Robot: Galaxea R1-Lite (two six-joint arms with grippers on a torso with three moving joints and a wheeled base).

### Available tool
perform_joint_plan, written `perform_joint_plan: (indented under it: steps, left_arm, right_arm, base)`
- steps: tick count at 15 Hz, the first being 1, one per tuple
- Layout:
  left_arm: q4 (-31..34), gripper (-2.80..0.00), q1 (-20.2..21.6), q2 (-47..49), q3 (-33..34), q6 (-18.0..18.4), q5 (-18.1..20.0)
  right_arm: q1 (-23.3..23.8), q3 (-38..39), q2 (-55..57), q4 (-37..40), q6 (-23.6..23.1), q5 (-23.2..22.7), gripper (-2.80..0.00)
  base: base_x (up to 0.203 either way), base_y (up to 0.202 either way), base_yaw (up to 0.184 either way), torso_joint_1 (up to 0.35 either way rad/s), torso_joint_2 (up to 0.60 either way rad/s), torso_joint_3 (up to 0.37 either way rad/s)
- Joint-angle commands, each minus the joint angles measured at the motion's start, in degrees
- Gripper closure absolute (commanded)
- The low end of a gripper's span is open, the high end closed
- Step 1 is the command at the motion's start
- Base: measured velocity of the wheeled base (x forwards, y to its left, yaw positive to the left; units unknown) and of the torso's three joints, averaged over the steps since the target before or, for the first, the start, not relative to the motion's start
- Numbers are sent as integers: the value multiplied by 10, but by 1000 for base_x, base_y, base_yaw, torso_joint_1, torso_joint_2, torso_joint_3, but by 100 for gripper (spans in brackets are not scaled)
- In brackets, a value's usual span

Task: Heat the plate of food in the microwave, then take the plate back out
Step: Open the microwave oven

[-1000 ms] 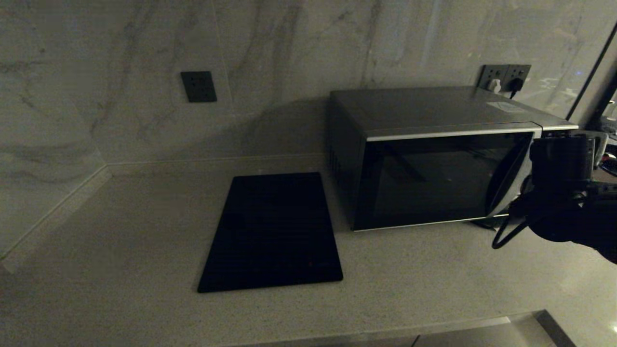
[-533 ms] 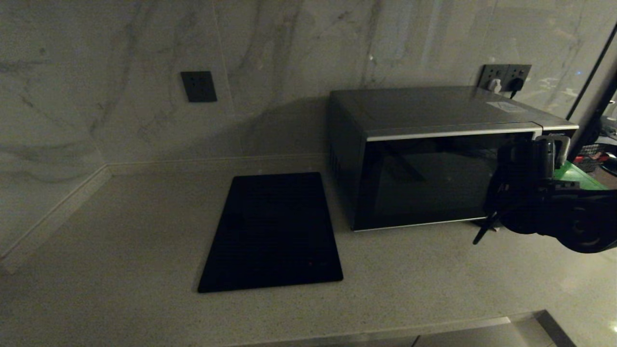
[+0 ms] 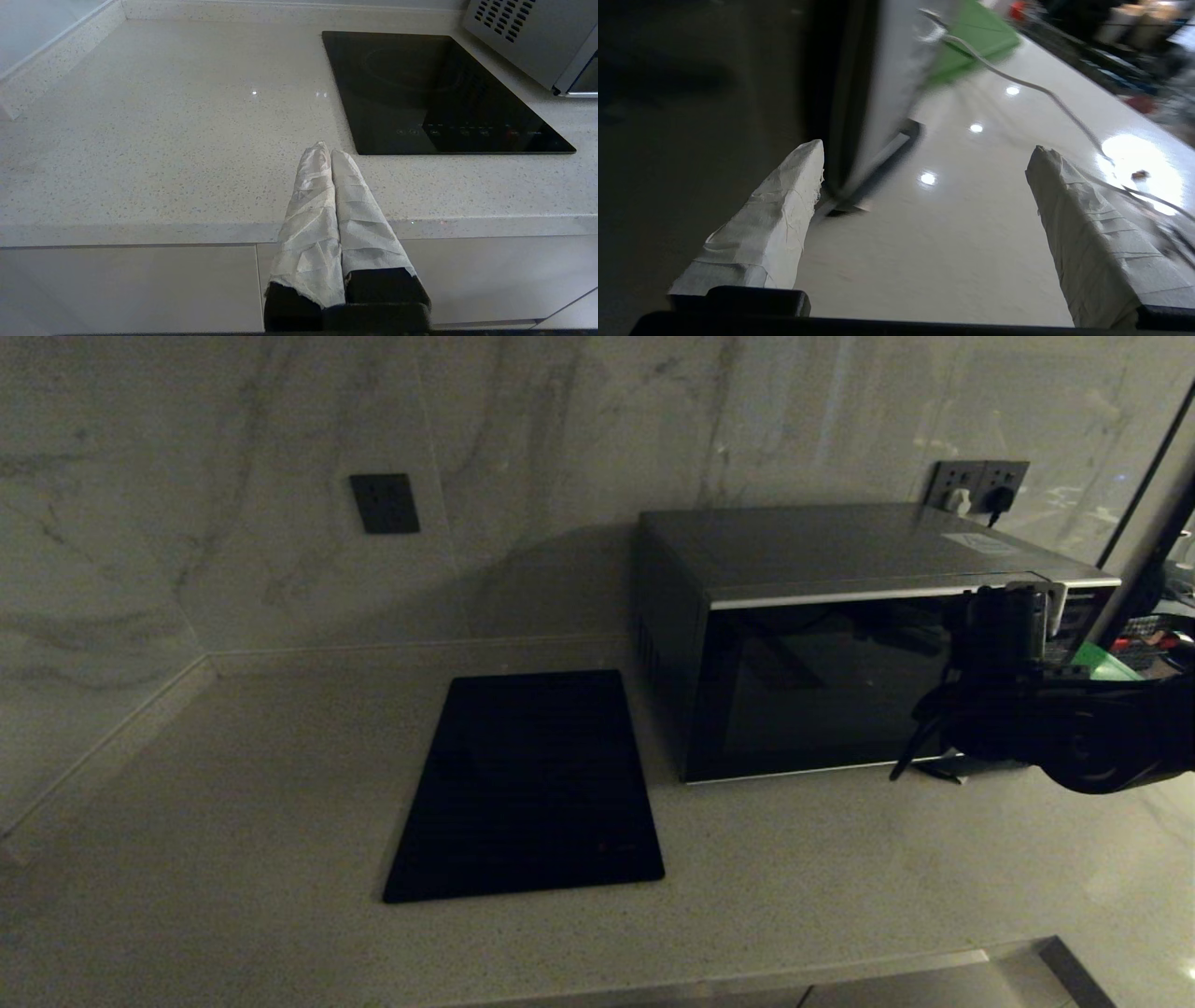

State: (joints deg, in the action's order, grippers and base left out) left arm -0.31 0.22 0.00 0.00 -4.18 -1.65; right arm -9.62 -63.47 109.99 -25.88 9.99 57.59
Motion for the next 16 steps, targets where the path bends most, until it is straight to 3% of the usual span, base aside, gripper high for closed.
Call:
perform_joint_plan:
  steps: [1, 8, 16]
  left_arm:
    - [0, 0, 0, 1, 0, 0, 0]
    - [0, 0, 0, 1, 0, 0, 0]
    - [0, 0, 0, 1, 0, 0, 0]
  right_arm:
    - [2, -17, 12, -1, -1, -6, -280]
    - [42, -48, 58, -2, -5, -6, -280]
    - [50, -61, 83, -2, -4, -6, -280]
  base:
    - [0, 0, 0, 0, 0, 0]
    - [0, 0, 0, 0, 0, 0]
    - [0, 0, 0, 0, 0, 0]
